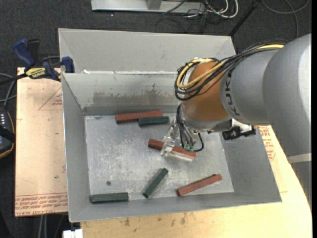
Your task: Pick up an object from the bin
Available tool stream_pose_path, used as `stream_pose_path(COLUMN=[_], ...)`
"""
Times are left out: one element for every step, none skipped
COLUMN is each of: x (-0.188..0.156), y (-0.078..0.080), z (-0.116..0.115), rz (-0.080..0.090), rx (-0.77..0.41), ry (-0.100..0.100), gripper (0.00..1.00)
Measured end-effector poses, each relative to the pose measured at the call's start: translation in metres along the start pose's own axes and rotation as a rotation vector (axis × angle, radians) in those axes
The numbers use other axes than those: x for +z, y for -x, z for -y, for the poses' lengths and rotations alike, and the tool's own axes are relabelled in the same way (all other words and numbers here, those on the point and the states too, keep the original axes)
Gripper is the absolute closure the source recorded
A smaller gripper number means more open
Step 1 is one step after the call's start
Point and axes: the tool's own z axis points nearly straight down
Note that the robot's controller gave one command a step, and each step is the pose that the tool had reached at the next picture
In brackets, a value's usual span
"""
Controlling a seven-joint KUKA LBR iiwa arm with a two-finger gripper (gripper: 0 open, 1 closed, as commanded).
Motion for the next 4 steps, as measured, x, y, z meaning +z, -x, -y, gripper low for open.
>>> stream_pose_path(x=[-0.001, -0.005, -0.014, -0.023], y=[0.000, -0.002, -0.003, -0.002], z=[0.000, 0.000, 0.000, 0.000], rz=[-0.002, -0.013, -0.020, -0.019], rx=[0.000, 0.000, -0.001, -0.001], ry=[-0.001, -0.004, -0.006, -0.005], gripper=[1.00, 1.00, 1.00, 1.00])
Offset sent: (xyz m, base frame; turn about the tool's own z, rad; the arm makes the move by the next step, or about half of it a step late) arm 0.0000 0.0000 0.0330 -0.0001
